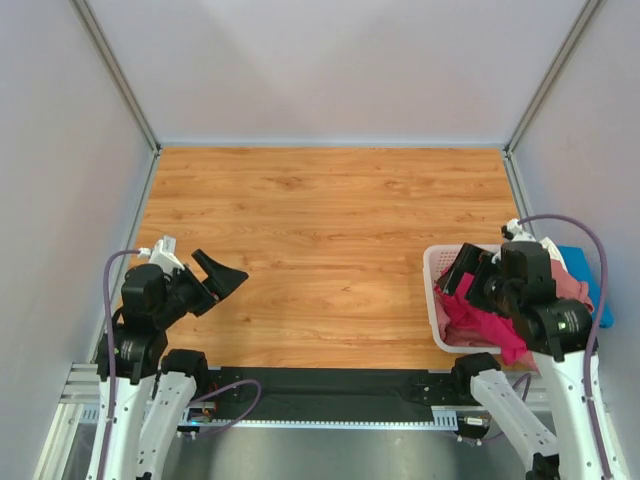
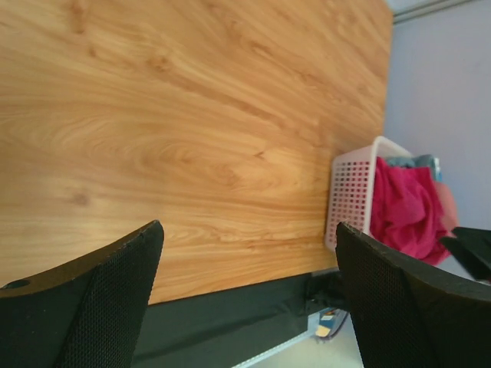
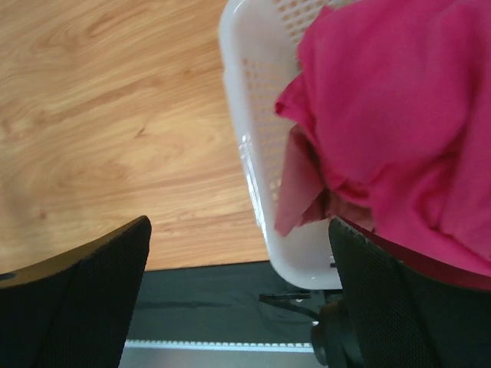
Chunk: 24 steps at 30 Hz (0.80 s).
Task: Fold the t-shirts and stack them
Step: Grab the tshirt from the pile
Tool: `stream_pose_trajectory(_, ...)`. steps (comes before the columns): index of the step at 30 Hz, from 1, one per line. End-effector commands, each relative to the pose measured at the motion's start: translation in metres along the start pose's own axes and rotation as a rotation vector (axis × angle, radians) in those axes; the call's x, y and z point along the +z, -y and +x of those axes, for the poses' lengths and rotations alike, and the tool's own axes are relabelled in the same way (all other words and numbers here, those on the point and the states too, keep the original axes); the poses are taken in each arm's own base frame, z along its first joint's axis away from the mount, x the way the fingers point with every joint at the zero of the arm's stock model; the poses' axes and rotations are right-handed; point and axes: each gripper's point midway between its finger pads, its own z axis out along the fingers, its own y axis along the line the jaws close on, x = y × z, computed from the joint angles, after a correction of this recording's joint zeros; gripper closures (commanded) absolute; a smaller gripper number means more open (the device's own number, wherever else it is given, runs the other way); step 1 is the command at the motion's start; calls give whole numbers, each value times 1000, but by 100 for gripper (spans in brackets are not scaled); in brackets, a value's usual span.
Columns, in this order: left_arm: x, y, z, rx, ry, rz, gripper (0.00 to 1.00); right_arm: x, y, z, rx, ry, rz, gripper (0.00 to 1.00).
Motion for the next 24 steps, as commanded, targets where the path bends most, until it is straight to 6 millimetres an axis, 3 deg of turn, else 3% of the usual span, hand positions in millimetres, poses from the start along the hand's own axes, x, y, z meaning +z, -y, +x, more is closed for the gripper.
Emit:
stream_pose_trajectory(1, -16, -13, -5, 41, 9, -127, 1, -13, 47, -12, -46, -51, 334, 0)
stream_pose_trajectory(3, -23, -16, -8, 7, 28, -174, 1, -8, 48, -29, -46, -69, 405, 0)
stream_pose_trajectory(6, -21, 16, -5, 146, -11, 24, 0, 8, 61, -51, 27, -93, 520, 8)
stream_pose_trajectory(9, -15, 28, 6, 161, -76, 126, 7, 20, 75, -67, 44, -76, 625, 22)
stream_pose_trajectory(12, -6, 35, 15, 166, -154, 194, 18, 15, 101, -65, 107, -96, 788, 59)
stream_pose_trajectory(14, -4, 34, 19, 167, -178, 199, 19, 15, 109, -52, 131, -126, 821, 48)
stream_pose_trajectory(16, -1, 29, 20, 172, -189, 186, 19, 13, 114, -46, 162, -107, 845, 26)
stream_pose_trajectory(19, 3, 26, 22, 161, -205, 177, 15, 27, 119, -38, 180, -105, 847, 16)
stream_pose_trajectory(21, 7, 26, 24, 153, -227, 175, 15, 50, 115, -22, 205, -172, 795, 19)
stream_pose_trajectory(22, 8, 27, 24, 156, -231, 178, 15, 62, 112, -22, 233, -165, 772, 27)
stream_pose_trajectory(24, 8, 31, 26, 175, -248, 188, 15, 77, 114, -5, 281, -213, 773, 34)
